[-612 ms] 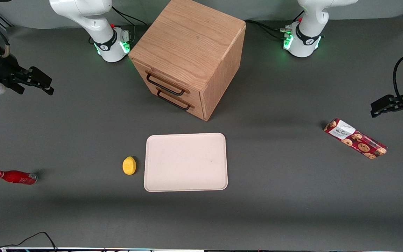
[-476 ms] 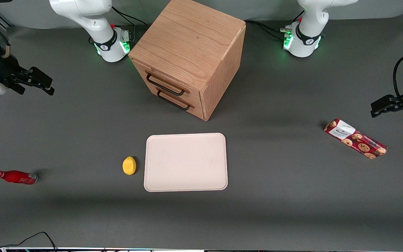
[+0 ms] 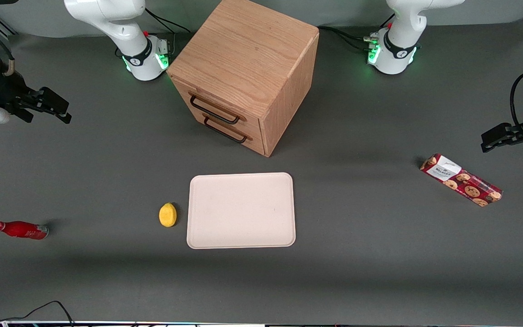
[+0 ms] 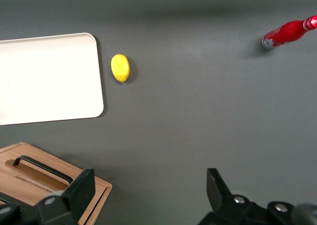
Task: Open upper drawer
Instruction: 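Move the right gripper toward the upper drawer's black handle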
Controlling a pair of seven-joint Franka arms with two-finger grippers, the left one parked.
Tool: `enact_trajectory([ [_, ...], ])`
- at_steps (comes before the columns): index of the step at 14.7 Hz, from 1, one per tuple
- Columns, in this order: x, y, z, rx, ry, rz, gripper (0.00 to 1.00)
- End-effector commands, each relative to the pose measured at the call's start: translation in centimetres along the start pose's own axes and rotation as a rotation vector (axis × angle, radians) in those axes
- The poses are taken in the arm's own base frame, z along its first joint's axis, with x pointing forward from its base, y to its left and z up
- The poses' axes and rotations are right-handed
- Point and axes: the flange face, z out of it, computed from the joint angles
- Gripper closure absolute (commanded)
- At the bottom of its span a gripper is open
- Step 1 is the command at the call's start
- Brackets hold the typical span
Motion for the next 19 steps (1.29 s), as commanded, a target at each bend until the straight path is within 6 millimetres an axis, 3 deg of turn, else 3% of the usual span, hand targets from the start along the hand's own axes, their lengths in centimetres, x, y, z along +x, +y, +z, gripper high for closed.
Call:
enact_trajectory([
  [1, -0.4, -0.4, 0.0, 0.002, -0.037, -0.026, 0.0],
  [3, -0.6, -0.9, 0.0, -0.001, -0.04, -0.035, 0.0],
  [5, -1.3, -2.9, 0.1, -0.006, -0.055, -0.063, 0.0],
  [7, -2.2, -6.4, 0.1, -0.013, -0.053, -0.123, 0.0],
  [10, -4.7, -13.7, 0.6, -0.023, -0.062, -0.234, 0.0],
  [13, -6.8, -19.5, 1.9, -0.001, -0.084, -0.216, 0.0],
  [16, -8.0, -22.6, 2.8, 0.011, -0.108, -0.268, 0.0],
  [19, -8.1, -23.4, 3.5, 0.012, -0.124, -0.283, 0.0],
])
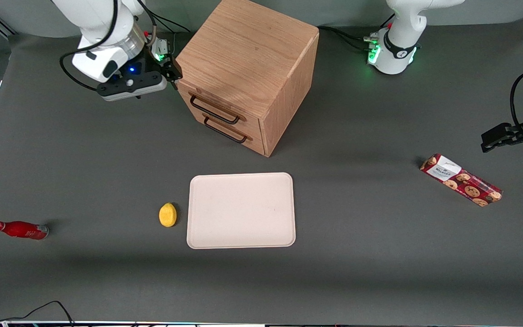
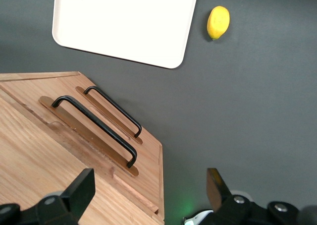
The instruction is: Open upper drawer
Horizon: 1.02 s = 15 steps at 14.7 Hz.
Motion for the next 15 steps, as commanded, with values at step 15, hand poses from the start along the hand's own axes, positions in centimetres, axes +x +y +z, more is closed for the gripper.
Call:
enact_trajectory([
  [15, 4.8, 0.3, 5.5, 0.35, -0.095, -0.782, 0.0],
])
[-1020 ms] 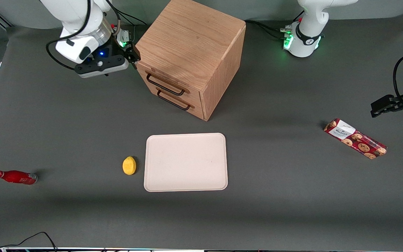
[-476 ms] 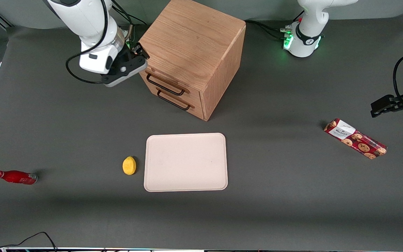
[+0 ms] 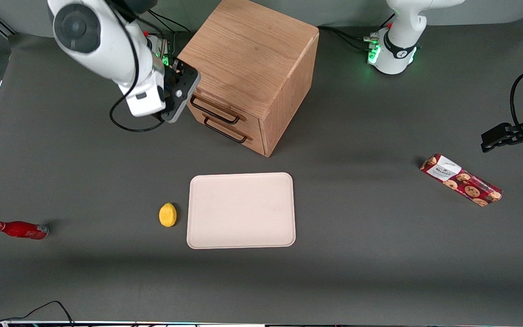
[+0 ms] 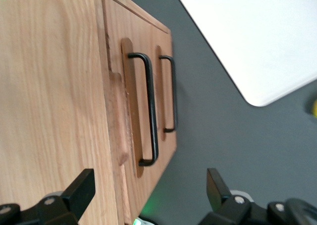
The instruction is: Open upper drawer
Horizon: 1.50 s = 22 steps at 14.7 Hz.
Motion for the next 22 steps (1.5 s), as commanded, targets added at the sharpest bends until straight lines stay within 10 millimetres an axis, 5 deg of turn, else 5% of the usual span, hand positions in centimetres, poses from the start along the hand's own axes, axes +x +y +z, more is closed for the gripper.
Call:
enact_trajectory([
  [1, 0.1, 1.0, -0.4, 0.065, 0.023, -0.015, 0.0],
  [13, 1.4, 3.0, 7.9, 0.109, -0.012, 0.048, 0.0],
  [22, 1.8, 2.9, 12.1, 0.084, 0.011, 0.058, 0.0],
])
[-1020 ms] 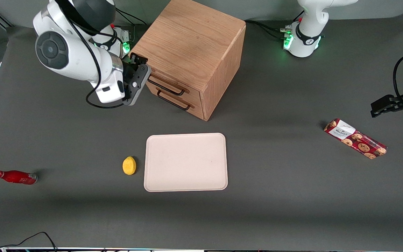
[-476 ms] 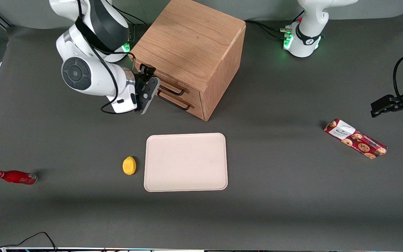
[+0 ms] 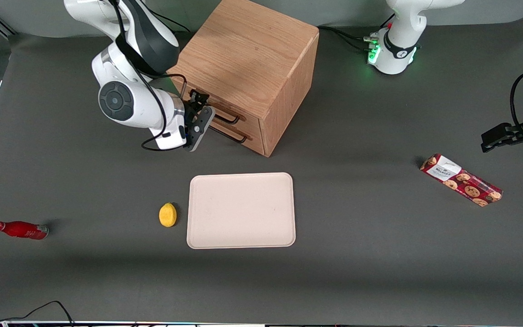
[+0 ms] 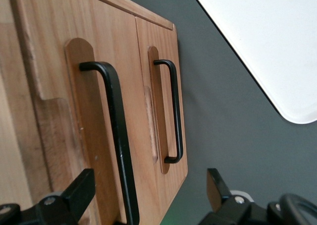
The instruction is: Open upper drawer
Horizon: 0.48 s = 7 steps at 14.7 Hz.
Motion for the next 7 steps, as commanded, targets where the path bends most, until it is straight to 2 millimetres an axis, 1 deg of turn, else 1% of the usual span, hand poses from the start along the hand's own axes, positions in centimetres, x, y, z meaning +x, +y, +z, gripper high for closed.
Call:
enact_trajectory([
  [1, 0.0, -0.5, 0.9, -0.001, 0.024, 0.022, 0.0],
  [3, 0.2, -0.9, 1.4, -0.002, 0.024, 0.027, 0.0],
  [7, 0.3, -0.4, 2.5, -0.018, 0.032, 0.035, 0.0],
])
